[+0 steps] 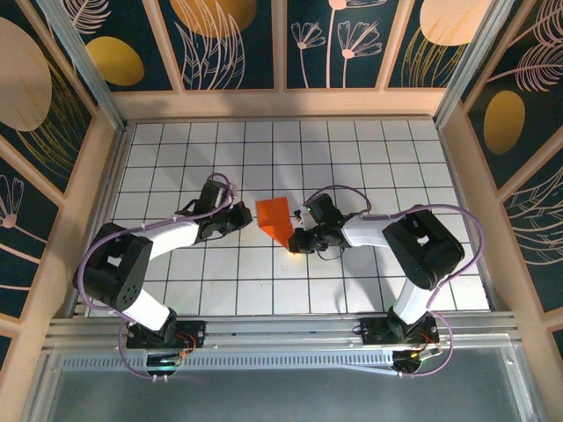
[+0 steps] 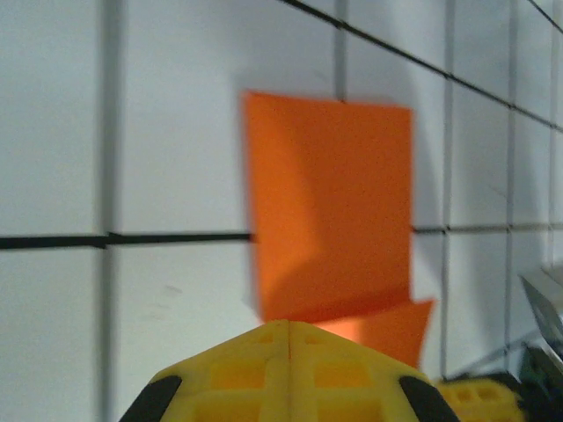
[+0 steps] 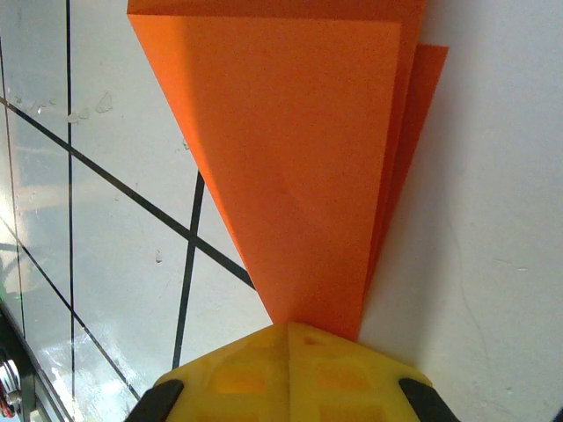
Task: Fold a paper plane with a square sheet of paper (fold left side to right side)
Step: Third fold the triangle at the center of the table.
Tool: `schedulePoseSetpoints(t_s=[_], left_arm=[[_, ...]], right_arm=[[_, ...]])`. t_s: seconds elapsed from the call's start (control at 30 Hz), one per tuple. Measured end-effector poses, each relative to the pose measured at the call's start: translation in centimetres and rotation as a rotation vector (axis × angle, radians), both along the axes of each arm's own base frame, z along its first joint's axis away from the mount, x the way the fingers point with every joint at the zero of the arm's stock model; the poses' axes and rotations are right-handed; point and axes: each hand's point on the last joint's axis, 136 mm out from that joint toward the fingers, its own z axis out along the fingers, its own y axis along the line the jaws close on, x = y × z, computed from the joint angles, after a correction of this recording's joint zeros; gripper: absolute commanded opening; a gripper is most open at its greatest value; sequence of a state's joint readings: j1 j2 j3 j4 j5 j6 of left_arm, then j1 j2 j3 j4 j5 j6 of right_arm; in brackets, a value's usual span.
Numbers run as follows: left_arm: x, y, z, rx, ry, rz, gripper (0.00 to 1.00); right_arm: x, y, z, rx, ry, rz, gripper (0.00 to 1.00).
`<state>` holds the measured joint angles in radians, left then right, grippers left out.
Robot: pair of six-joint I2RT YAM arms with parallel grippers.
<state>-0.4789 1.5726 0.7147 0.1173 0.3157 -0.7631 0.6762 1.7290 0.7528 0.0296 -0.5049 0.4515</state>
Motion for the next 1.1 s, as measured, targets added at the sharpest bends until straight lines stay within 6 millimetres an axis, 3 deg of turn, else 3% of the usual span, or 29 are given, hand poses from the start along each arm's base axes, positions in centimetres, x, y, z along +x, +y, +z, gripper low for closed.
schedulePoseSetpoints(t_s=[0.13,0.23,0.77,1.1], left_arm=[[-2.4,-4.0,-0.4,-0.035,0.023,-0.122,0.0],[-3.0,-5.4,-1.2,-0.041,0.044,-0.155,0.0],[-2.2,-6.5,-4.2,-0.019,0.089,-0.166,0.0],[-1.8,-6.5,-4.4,0.011,0.089,-0.154,0.0]], right_arm=[[0.0,0.0,0.0,0.001,0.001,0.001,0.0],[0.0,0.0,0.0,0.001,0.0,0.001,0.0],[0.0,0.1,0.1,-0.001,0.005,0.001,0.0],[0.0,0.1,0.5,-0.016,0.036,-0.004,0.0]])
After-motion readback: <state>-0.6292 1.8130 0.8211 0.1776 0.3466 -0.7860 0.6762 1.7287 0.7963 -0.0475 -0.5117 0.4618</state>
